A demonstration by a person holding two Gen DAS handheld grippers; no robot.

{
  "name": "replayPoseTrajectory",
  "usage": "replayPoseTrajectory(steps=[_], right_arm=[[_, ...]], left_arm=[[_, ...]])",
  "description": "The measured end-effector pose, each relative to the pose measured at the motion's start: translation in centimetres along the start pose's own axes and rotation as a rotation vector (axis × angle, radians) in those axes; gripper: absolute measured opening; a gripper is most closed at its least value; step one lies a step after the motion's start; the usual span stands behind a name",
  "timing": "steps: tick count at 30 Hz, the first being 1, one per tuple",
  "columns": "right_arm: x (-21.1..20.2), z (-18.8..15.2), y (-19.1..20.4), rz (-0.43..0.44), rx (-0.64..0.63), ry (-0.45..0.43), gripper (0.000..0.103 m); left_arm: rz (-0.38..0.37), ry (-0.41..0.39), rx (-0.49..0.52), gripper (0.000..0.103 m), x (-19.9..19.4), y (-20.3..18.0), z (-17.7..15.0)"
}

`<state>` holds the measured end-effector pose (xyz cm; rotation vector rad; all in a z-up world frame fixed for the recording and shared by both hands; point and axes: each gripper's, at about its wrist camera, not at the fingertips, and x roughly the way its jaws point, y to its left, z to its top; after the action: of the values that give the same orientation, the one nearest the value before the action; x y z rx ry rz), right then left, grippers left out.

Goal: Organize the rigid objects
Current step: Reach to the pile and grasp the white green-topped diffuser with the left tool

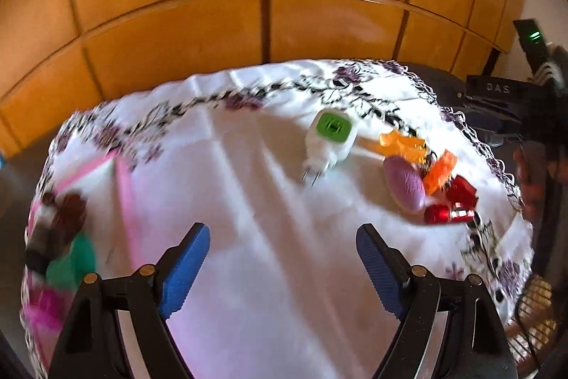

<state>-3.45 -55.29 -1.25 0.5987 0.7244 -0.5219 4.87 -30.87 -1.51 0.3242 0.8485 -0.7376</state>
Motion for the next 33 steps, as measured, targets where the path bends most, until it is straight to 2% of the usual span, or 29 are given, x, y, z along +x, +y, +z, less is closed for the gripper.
replayPoseTrajectory(steps=[8,14,19,20,22,23,30,33], right_arm=[[0.3,0.2,-0.5,0.020,0.034,0.016,0.067],[0.6,0.2,-0.3,0.032,0.025,0.031,0.067],[1.0,0.2,-0.3,0.038,0.031,0.045,0.067],[1.1,0.2,-0.3,0.038,0.032,0.049,0.067],[1.3,0.2,-0.3,0.038,0.029,0.054,0.067],[1.3,0.2,-0.4,0.036,0.028,0.055,0.067],[1.5,0.2,-0.7,0.019,0.034,0.061,0.067],[2.1,0.1,-0.9,0.025,0.039,0.094,0.067]], left_arm=[[-0.056,0.016,0.063,0.091,5.5,-2.5,4.3],[-0.029,0.035,0.071,0.091,9.7,-3.0,7.0],[-0.017,0.010,0.110,0.091,11.8,-3.6,8.2],[-0.019,0.029,0.108,0.089,12.5,-3.6,8.3],[-0.042,0.061,0.088,0.069,13.4,-3.5,8.2],[-0.052,0.085,0.073,0.053,13.8,-3.4,7.9],[-0.031,0.088,0.002,0.052,11.8,-1.9,5.5],[-0.004,0.094,-0.028,0.052,10.2,-1.1,3.8]])
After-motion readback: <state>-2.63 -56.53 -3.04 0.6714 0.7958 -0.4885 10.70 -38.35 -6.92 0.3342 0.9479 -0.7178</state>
